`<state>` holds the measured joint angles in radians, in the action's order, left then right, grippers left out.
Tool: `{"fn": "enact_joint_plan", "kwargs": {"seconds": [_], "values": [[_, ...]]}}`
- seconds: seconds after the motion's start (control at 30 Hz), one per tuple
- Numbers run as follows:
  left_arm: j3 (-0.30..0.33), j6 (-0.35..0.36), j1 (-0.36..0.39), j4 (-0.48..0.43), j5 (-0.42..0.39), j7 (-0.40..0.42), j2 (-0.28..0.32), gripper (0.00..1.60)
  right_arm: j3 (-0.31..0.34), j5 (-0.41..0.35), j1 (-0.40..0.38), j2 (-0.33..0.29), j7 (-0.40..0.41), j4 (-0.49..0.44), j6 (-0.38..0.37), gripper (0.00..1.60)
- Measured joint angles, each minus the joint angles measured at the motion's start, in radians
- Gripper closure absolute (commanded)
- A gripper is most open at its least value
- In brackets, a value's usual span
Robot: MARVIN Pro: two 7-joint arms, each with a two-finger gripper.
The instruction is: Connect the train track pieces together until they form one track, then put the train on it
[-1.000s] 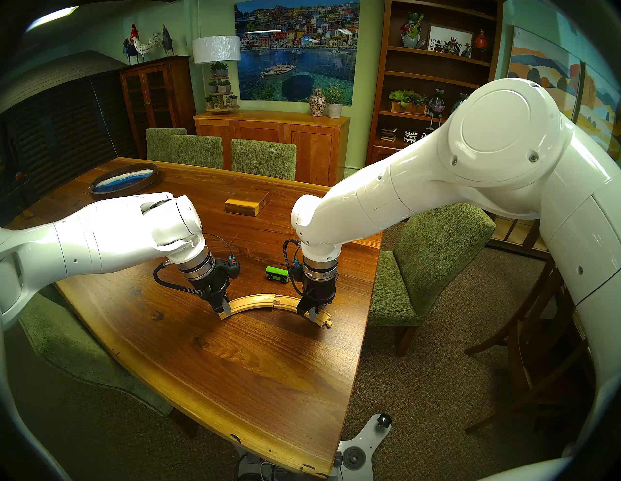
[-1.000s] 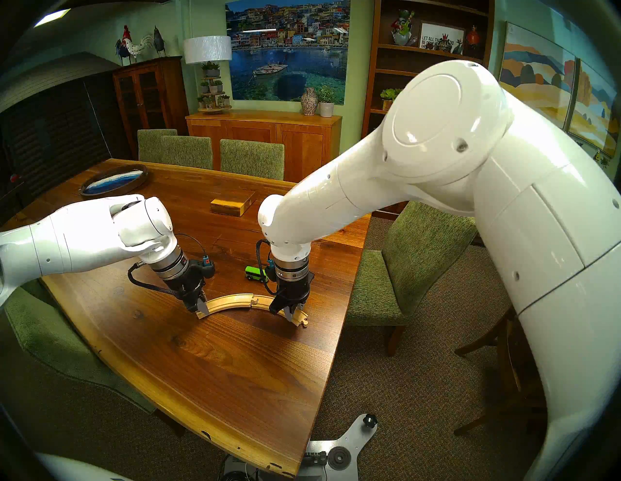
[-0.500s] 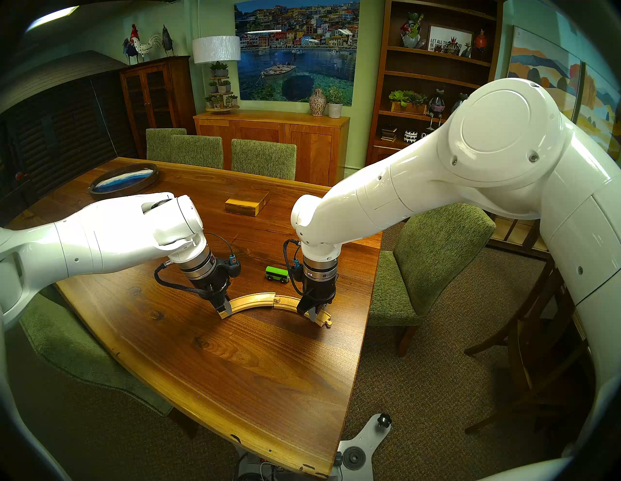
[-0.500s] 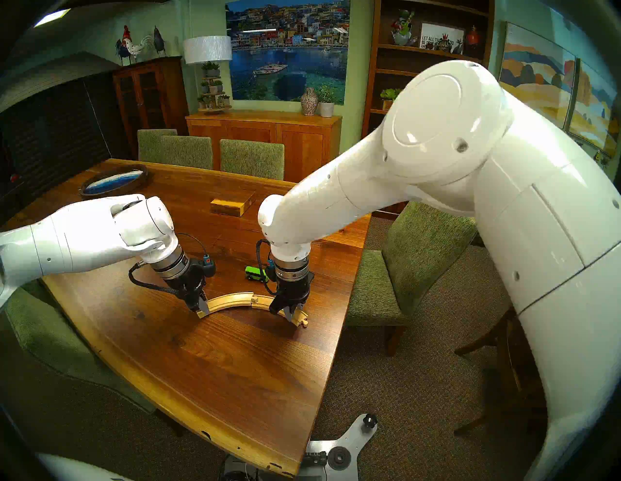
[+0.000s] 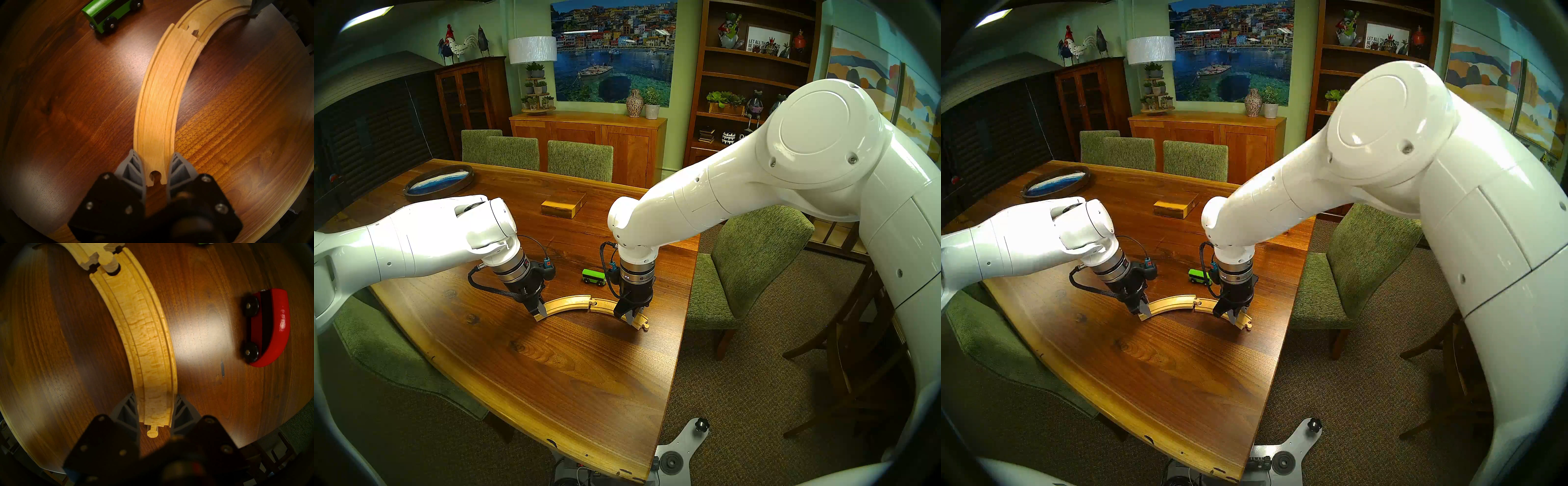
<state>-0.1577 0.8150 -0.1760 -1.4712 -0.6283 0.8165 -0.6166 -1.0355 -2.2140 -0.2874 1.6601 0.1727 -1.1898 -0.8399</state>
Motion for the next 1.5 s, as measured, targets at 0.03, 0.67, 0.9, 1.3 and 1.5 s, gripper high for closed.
{"fn": "enact_joint_plan", "kwargs": {"seconds": [0.03,0.67,0.9,1.3,1.5], "values": [[0.000,-0.001,0.000,0.000,0.002,0.001,0.000,1.60,0.000,0.000,0.000,0.000,0.000,0.000,0.000,1.60],[0.002,-0.011,0.000,0.010,0.033,0.013,-0.013,1.60,0.000,0.000,0.000,-0.001,-0.001,0.000,0.000,1.60],[0.002,0.000,0.000,0.001,0.044,0.001,-0.019,1.60,0.001,0.001,0.000,-0.001,-0.001,0.000,0.000,1.60],[0.004,0.016,-0.001,-0.011,0.048,-0.006,-0.021,1.60,0.001,0.001,0.001,-0.002,-0.002,0.000,0.000,1.60],[0.004,0.015,-0.001,-0.013,0.043,0.009,-0.021,1.60,0.001,0.001,0.001,-0.002,-0.002,0.000,0.000,1.60]]}}
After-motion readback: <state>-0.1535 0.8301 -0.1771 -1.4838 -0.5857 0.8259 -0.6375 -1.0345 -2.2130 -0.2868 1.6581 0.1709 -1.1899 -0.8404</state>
